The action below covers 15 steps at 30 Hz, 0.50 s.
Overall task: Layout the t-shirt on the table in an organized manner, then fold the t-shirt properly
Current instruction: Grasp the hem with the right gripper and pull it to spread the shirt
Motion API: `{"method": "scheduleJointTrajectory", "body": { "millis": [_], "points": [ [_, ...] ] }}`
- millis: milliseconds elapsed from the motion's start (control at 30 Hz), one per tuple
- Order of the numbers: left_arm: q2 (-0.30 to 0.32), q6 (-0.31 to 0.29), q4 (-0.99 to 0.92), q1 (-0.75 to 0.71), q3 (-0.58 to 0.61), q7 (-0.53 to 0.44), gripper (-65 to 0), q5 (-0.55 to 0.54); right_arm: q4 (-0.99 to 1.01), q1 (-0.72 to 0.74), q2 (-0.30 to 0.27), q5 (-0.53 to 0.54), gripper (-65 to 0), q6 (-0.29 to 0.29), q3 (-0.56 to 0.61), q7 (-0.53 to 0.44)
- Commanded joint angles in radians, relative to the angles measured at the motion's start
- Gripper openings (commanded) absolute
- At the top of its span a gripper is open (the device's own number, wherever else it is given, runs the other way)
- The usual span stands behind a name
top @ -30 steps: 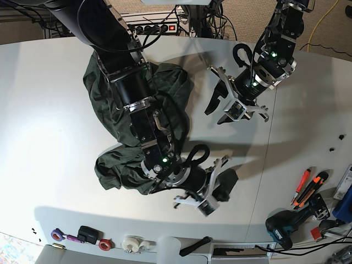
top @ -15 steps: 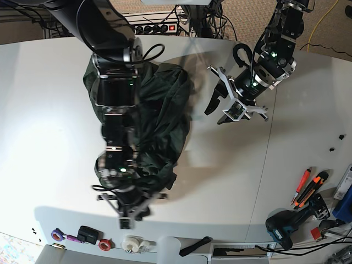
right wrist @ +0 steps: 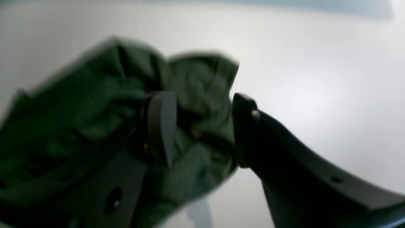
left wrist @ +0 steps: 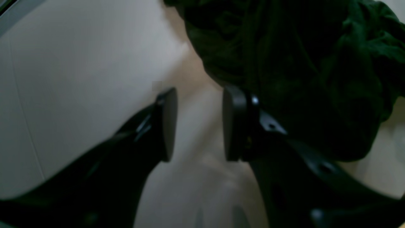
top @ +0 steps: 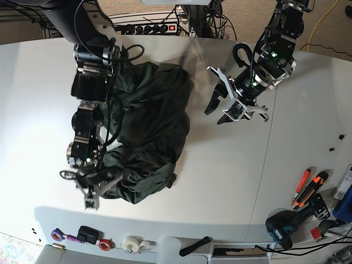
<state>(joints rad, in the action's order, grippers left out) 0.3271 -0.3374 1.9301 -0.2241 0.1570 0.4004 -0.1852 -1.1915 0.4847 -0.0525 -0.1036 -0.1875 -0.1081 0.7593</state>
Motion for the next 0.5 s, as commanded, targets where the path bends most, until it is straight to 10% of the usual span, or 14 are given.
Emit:
{"method": "scheduleJointTrajectory", "body": {
  "millis": [0, 467],
  "points": [
    [0.003, 0.003, 0.015, 0.008, -0.003, -0.025, -40.3, -0.010, -0.018, 0.010, -0.013, 0.006, -36.4, 0.000, 0.002, -0.019],
    [0.003, 0.003, 0.015, 0.008, -0.003, -0.026, -40.3, -0.010, -0.019, -0.121, -0.014, -0.050, -36.2, 0.002, 0.003, -0.156]
  ]
}}
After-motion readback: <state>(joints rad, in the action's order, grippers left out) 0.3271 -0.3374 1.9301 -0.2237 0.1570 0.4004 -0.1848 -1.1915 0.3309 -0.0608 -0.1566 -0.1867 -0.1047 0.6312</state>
